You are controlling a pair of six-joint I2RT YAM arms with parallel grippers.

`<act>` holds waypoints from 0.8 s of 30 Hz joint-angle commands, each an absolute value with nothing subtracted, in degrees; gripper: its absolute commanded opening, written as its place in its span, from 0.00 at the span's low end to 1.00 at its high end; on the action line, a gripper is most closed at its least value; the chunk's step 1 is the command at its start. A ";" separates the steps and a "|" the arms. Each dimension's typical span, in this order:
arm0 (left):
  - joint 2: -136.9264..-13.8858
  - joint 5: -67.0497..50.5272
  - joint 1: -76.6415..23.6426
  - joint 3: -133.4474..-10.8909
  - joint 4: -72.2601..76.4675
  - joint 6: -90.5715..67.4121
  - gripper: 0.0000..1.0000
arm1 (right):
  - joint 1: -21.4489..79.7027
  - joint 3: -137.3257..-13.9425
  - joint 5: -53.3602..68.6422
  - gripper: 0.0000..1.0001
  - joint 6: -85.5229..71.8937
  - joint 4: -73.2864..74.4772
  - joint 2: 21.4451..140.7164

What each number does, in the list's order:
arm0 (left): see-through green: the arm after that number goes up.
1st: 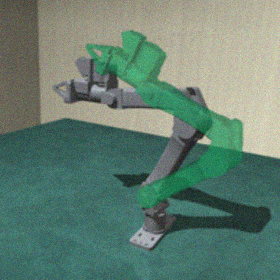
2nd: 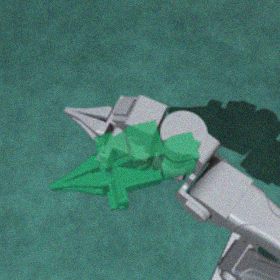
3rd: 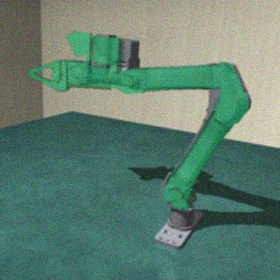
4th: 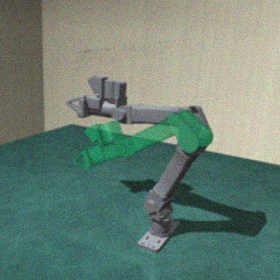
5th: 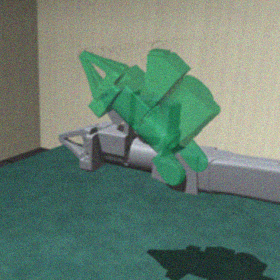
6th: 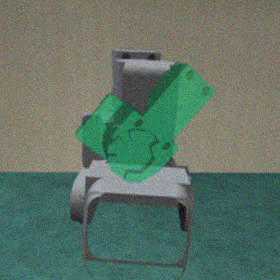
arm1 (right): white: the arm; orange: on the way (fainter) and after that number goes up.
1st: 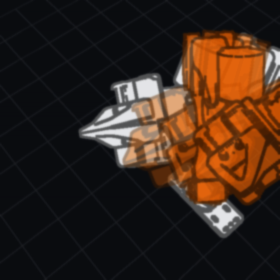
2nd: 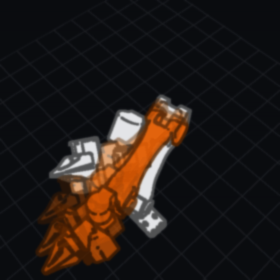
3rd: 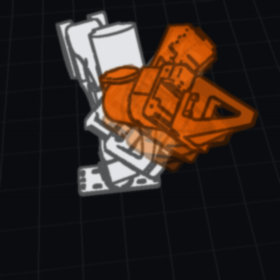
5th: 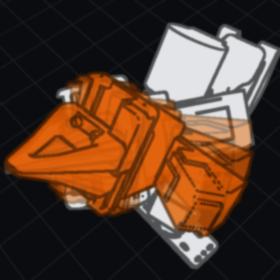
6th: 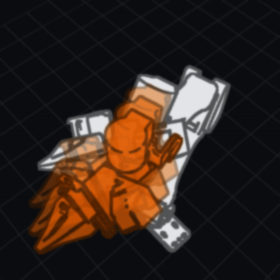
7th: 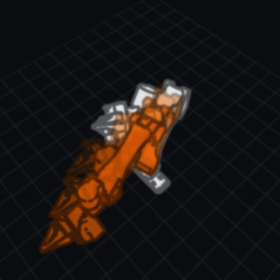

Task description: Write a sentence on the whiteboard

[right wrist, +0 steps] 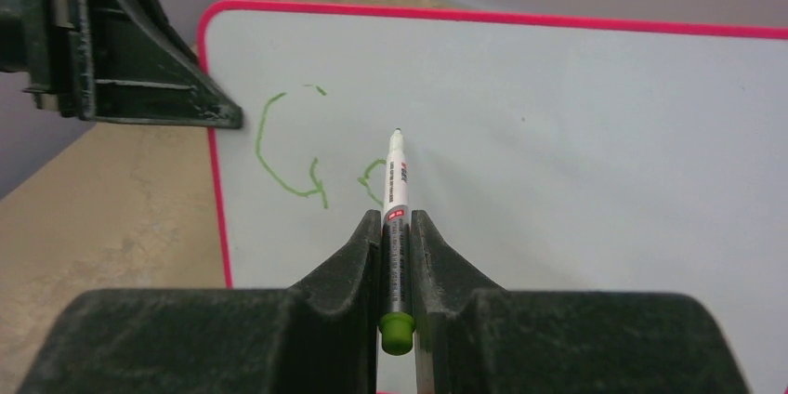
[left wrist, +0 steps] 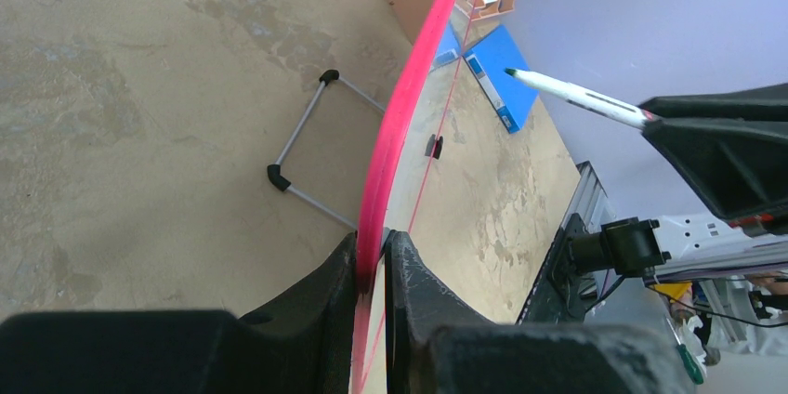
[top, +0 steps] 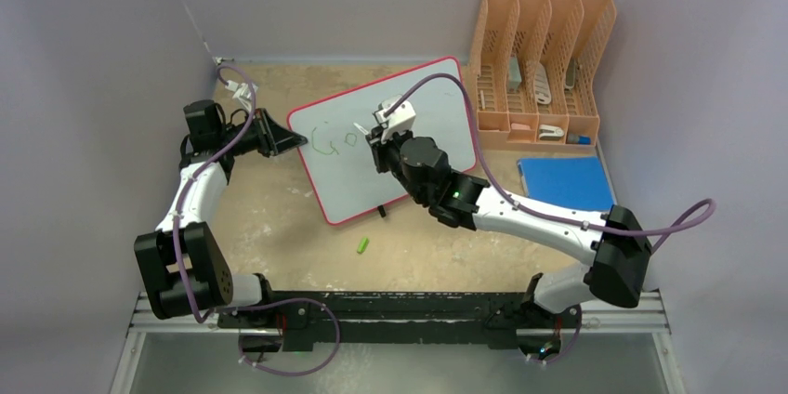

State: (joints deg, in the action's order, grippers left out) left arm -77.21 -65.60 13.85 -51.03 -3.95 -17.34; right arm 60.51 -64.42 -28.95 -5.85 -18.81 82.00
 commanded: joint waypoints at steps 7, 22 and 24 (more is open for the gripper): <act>-77.17 -63.09 12.57 -51.35 -5.44 -15.82 0.00 | 58.31 -62.67 -29.79 0.00 -7.95 -19.25 81.21; -77.17 -63.06 12.52 -51.33 -5.52 -15.82 0.00 | 58.35 -61.71 -28.90 0.00 -8.53 -16.77 80.60; -77.17 -63.10 12.48 -51.40 -5.49 -15.82 0.00 | 58.32 -61.61 -28.87 0.00 -8.45 -16.79 80.72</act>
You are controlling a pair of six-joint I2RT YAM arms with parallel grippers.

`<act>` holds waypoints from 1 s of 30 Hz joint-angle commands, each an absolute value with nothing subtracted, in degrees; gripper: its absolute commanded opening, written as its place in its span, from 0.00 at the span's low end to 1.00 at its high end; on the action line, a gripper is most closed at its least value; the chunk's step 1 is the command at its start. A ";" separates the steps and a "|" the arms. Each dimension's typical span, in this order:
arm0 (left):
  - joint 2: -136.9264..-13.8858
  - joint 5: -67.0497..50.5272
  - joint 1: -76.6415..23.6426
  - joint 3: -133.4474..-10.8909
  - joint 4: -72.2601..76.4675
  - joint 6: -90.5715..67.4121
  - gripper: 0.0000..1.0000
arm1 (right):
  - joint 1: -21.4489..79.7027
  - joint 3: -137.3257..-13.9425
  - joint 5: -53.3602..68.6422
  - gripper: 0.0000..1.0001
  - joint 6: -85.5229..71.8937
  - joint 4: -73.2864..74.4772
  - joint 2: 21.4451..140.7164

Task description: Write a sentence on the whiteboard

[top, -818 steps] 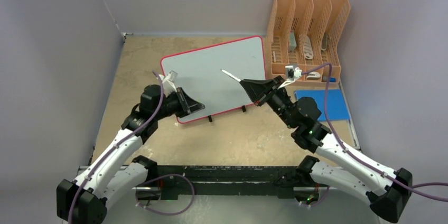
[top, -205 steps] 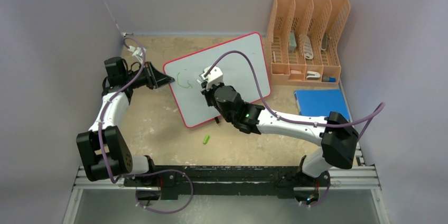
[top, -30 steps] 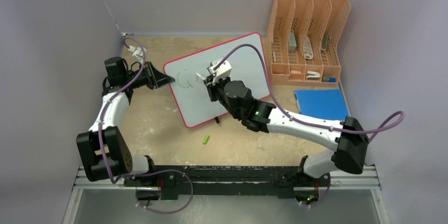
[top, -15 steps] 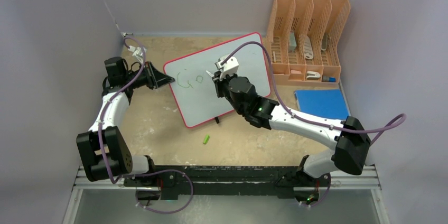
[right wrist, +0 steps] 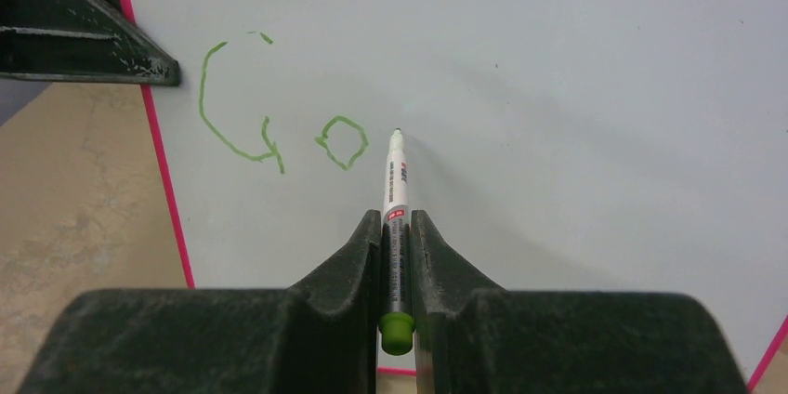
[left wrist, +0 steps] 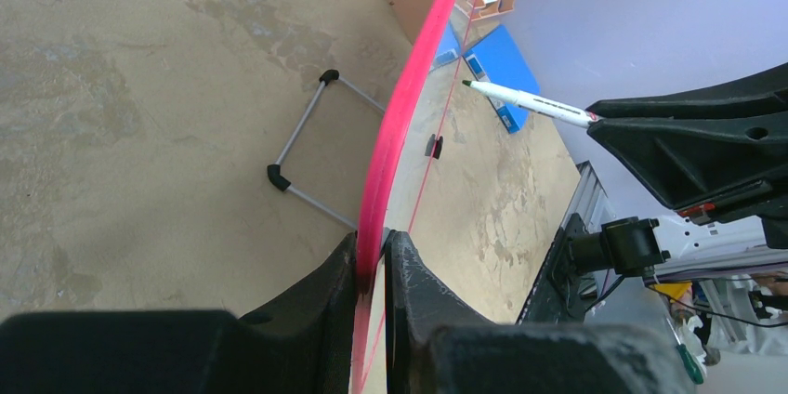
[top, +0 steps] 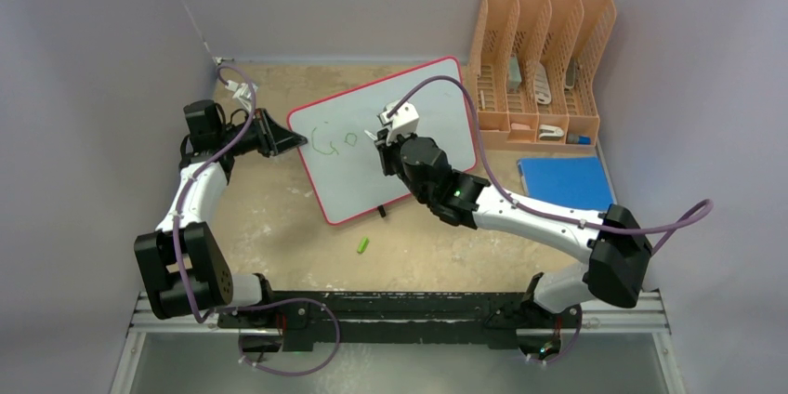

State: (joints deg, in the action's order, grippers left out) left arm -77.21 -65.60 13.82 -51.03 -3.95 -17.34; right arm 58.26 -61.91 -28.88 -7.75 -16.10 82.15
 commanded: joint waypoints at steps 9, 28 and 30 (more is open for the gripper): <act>-77.16 -63.09 12.49 -51.35 -5.53 -15.80 0.00 | 58.34 -62.11 -28.91 0.00 -8.32 -17.58 81.81; -77.17 -63.04 12.44 -51.46 -5.45 -15.74 0.00 | 58.28 -63.00 -29.37 0.00 -7.91 -18.06 83.54; -77.17 -63.14 12.48 -51.44 -5.42 -15.75 0.00 | 58.23 -63.09 -29.86 0.00 -7.86 -18.10 83.58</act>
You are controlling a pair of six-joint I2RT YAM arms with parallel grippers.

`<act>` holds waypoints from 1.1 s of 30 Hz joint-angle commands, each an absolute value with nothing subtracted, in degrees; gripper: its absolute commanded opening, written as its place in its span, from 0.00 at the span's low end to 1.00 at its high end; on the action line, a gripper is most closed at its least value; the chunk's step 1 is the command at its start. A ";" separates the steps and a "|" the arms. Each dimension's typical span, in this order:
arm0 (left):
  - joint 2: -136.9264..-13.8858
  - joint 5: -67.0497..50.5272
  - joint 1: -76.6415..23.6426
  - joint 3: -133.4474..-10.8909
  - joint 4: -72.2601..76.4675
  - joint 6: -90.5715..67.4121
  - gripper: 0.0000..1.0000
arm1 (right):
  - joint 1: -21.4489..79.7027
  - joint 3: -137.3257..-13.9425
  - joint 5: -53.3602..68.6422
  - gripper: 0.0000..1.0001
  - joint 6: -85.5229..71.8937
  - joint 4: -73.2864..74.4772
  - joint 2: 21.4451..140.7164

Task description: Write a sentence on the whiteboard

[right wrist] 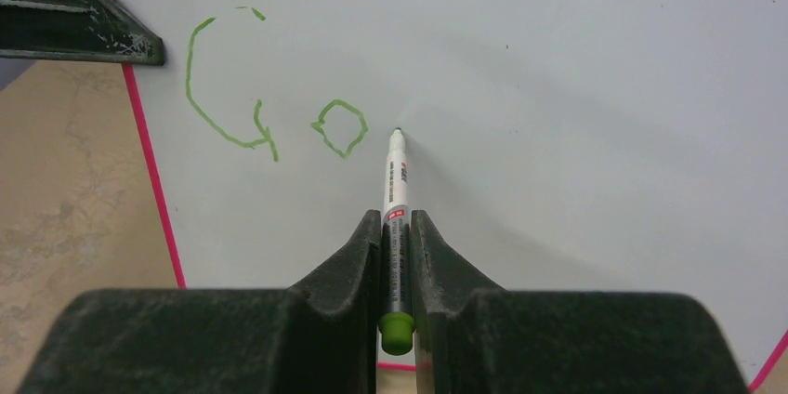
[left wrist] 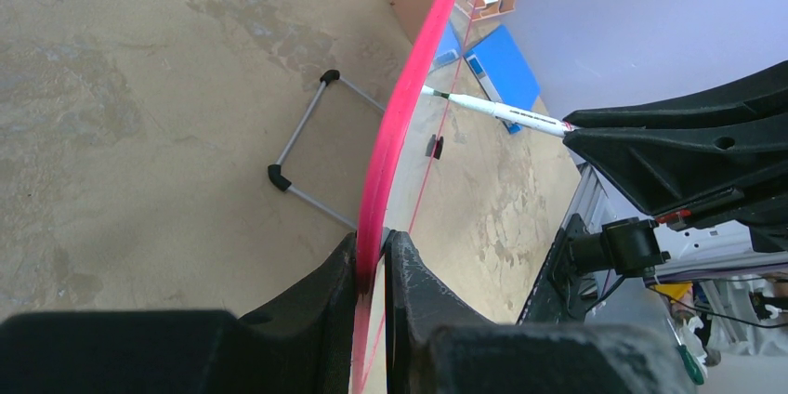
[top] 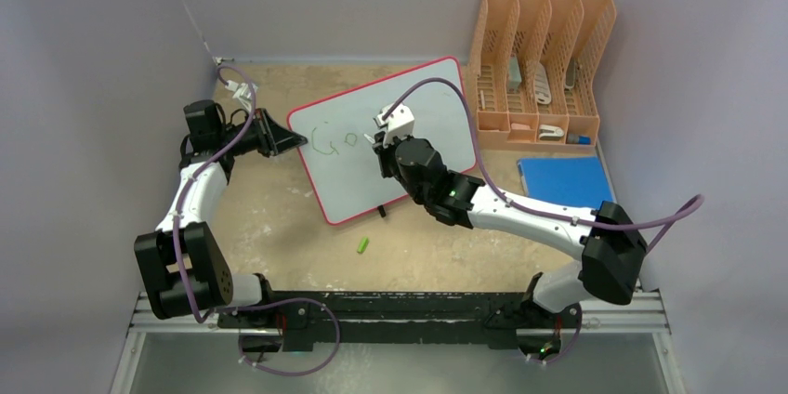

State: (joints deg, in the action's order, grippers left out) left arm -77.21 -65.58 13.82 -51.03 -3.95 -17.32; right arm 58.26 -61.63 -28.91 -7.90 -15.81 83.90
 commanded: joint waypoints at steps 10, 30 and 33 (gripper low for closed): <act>-77.17 -63.11 12.48 -51.41 -5.53 -15.76 0.00 | 58.17 -63.14 -31.77 0.00 -7.77 -18.88 83.58; -77.08 -63.11 12.48 -51.38 -5.49 -15.72 0.00 | 57.05 -62.28 -33.25 0.00 -8.08 -17.72 82.49; -77.08 -63.10 12.48 -51.35 -5.52 -15.73 0.00 | 56.96 -61.93 -33.34 0.00 -8.28 -17.21 82.28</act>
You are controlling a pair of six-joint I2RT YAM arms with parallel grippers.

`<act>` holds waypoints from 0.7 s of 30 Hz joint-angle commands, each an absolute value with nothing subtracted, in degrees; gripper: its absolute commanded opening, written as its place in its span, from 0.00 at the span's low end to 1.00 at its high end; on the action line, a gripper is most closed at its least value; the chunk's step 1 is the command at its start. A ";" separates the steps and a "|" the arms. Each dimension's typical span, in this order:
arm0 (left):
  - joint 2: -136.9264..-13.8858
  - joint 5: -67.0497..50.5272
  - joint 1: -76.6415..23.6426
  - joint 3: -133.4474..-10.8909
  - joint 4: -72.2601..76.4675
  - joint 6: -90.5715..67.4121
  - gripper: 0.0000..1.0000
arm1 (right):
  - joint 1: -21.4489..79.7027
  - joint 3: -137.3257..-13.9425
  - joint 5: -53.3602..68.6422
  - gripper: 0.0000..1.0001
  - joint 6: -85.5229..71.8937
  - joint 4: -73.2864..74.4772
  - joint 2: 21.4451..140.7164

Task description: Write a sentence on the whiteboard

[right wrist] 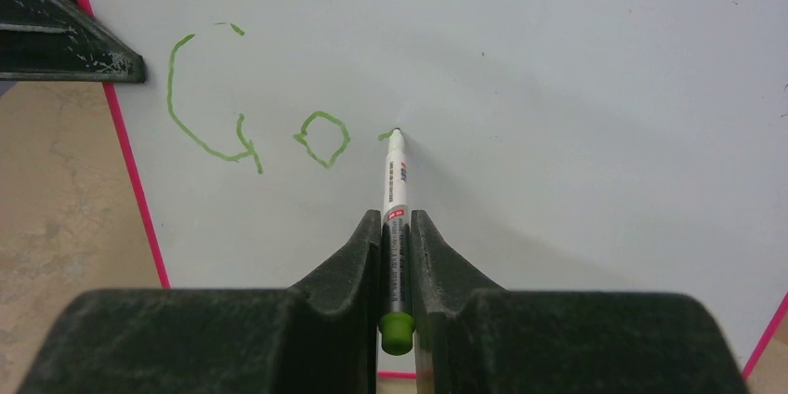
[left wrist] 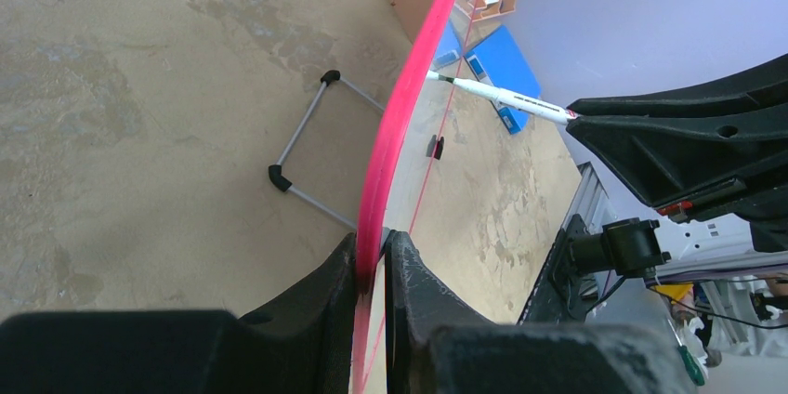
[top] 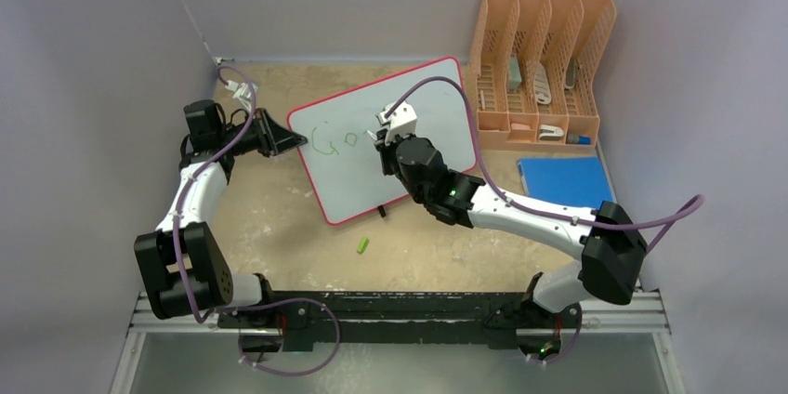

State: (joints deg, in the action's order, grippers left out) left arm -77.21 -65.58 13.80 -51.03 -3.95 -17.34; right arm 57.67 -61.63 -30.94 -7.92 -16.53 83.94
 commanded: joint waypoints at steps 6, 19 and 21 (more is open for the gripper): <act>-77.08 -62.95 12.48 -51.33 -5.48 -15.69 0.00 | 56.91 -61.00 -34.06 0.00 -8.55 -16.66 81.66; -77.08 -62.95 12.48 -51.40 -5.54 -15.82 0.00 | 56.78 -60.08 -32.98 0.00 -9.43 -15.06 80.95; -77.08 -63.01 12.48 -51.39 -5.54 -15.82 0.00 | 56.76 -59.88 -32.92 0.00 -9.62 -14.80 80.86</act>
